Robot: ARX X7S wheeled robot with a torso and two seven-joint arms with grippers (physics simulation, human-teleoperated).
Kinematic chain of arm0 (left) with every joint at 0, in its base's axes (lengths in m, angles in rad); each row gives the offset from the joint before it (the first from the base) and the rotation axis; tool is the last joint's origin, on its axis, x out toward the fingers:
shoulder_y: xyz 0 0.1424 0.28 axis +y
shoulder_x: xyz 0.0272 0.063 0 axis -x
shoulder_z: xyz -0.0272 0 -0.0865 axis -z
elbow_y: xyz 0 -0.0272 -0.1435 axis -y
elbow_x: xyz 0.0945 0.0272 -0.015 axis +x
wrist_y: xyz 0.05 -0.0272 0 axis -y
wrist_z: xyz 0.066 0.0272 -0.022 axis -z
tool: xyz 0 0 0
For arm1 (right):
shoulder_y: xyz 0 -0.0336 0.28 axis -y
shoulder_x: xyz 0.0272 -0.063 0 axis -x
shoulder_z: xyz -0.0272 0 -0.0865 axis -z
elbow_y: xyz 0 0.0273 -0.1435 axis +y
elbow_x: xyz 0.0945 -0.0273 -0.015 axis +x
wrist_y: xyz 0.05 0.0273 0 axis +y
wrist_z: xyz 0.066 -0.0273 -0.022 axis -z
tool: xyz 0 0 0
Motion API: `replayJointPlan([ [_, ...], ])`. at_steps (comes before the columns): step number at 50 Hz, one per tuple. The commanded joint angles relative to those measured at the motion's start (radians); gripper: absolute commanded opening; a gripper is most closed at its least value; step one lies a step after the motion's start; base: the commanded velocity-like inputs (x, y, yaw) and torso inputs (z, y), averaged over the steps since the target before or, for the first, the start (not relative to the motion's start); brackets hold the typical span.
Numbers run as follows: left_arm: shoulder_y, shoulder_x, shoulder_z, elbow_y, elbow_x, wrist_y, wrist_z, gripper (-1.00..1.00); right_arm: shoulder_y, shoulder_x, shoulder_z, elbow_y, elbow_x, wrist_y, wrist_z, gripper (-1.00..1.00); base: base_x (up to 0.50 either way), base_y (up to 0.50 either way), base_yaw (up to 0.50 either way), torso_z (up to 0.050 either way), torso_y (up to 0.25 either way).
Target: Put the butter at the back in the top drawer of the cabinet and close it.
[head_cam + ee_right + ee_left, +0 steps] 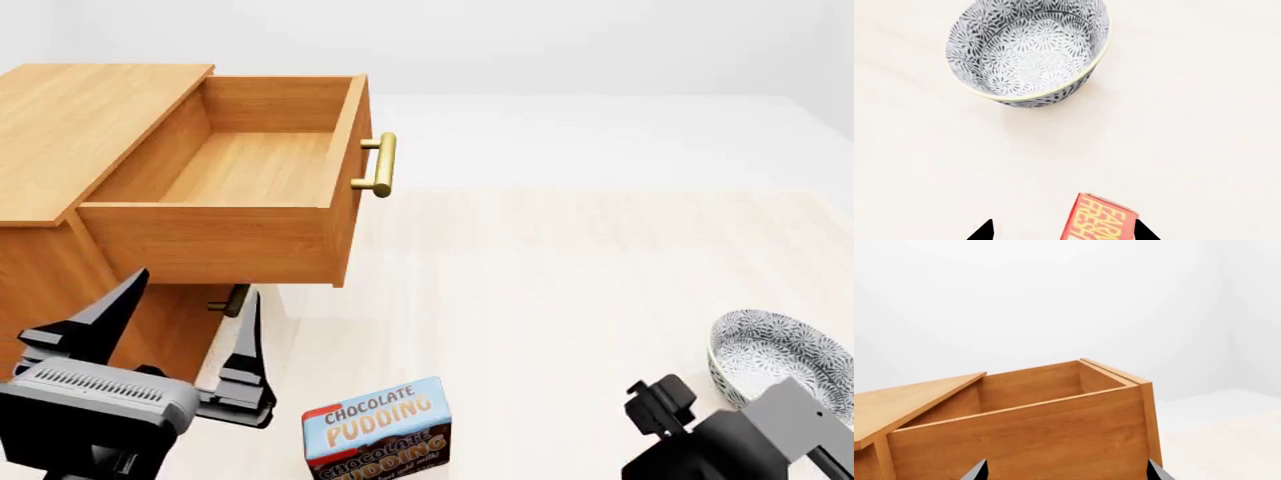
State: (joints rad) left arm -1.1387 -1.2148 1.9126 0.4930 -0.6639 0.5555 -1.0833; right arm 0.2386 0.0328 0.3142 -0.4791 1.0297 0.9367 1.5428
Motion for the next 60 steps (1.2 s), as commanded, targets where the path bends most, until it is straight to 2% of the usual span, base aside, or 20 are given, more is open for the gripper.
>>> replayJointPlan([
  [1,0.005,0.000,-0.002,-0.004,-0.003,-0.005,0.000,1.00,0.031,0.024,-0.012,0.063,-0.039,-0.025,-0.030,1.00,0.00,0.00,0.00,0.000,0.000],
  [60,0.027,-0.010,-0.022,0.007,0.002,-0.014,-0.004,1.00,-0.058,0.052,0.007,0.129,-0.063,-0.102,-0.086,1.00,0.00,0.00,0.00,0.000,0.000],
])
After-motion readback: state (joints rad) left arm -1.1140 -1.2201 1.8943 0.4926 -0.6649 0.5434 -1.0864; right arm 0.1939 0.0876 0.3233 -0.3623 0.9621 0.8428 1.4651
